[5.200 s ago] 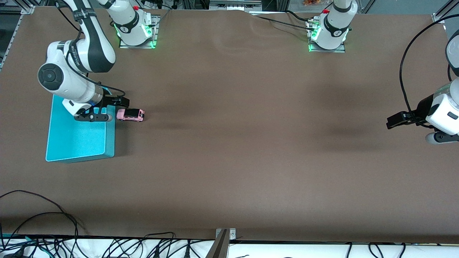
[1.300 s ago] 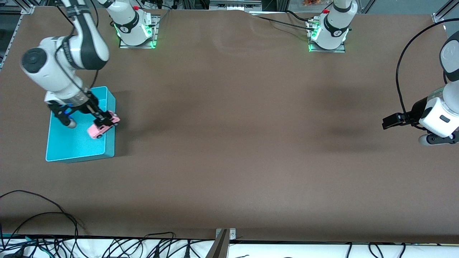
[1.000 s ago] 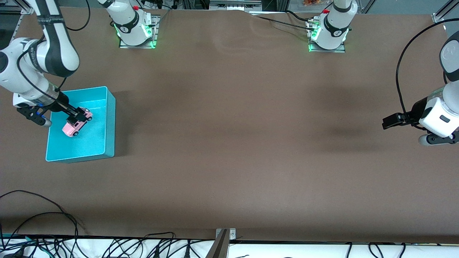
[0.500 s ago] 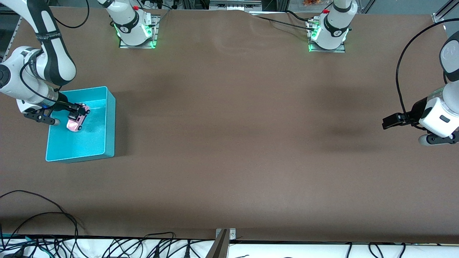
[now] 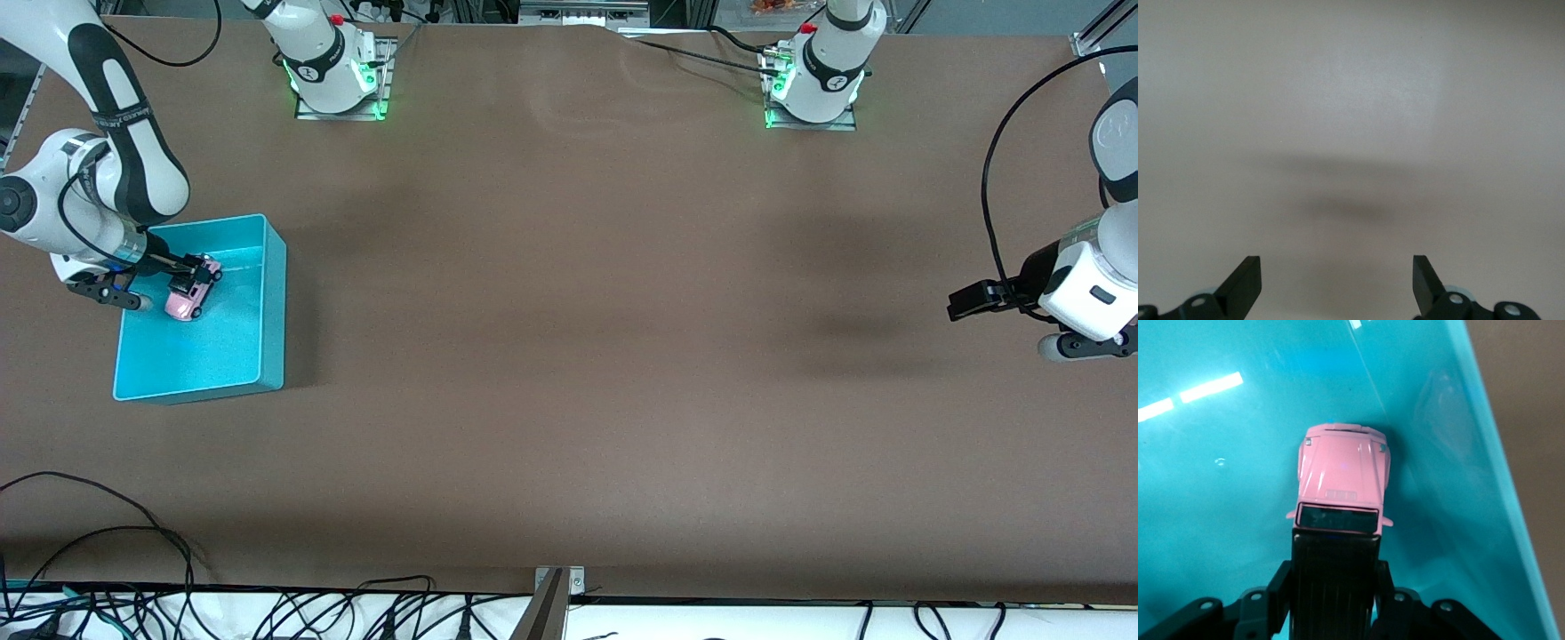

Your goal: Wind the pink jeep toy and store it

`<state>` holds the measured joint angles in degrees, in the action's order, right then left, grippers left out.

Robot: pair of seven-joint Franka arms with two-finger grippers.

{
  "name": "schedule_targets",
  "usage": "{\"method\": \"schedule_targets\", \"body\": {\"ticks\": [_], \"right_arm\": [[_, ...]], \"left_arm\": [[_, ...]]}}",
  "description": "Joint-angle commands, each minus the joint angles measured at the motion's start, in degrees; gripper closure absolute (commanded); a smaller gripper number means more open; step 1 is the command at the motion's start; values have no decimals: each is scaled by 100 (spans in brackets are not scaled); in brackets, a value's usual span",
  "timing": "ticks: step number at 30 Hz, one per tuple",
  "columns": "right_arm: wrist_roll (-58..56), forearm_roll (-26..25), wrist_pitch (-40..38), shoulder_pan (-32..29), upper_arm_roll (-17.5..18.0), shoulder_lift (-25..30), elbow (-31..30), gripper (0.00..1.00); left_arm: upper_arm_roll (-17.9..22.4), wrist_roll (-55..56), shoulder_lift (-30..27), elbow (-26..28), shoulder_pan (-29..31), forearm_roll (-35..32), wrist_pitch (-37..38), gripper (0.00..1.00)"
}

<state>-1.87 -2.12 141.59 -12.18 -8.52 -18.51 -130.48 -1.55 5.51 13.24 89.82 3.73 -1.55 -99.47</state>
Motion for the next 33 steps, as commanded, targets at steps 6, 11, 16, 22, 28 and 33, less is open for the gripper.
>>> {"method": "schedule_targets", "body": {"ticks": [6,11,16,22,28,33], "right_arm": [[20,-122,18,-48,8,14,-13,30],[11,-122,-96,-48,17,155,-13,10],[2,-122,-324,-48,17,348,13,0],[2,-104,-580,-30,17,629,40,0],[-7,-69,-615,14,96,902,119,0],[-7,-60,-1351,216,210,964,715,0]], "left_arm": [[-21,-50,-32,27,4,-135,15,0],[-21,-50,-32,18,4,-135,33,0],[-21,-50,-32,27,4,-135,33,0],[-21,-50,-32,18,4,-135,33,0],[-21,-50,-32,27,4,-126,33,0],[-21,-50,-32,18,4,-126,33,0]]}}
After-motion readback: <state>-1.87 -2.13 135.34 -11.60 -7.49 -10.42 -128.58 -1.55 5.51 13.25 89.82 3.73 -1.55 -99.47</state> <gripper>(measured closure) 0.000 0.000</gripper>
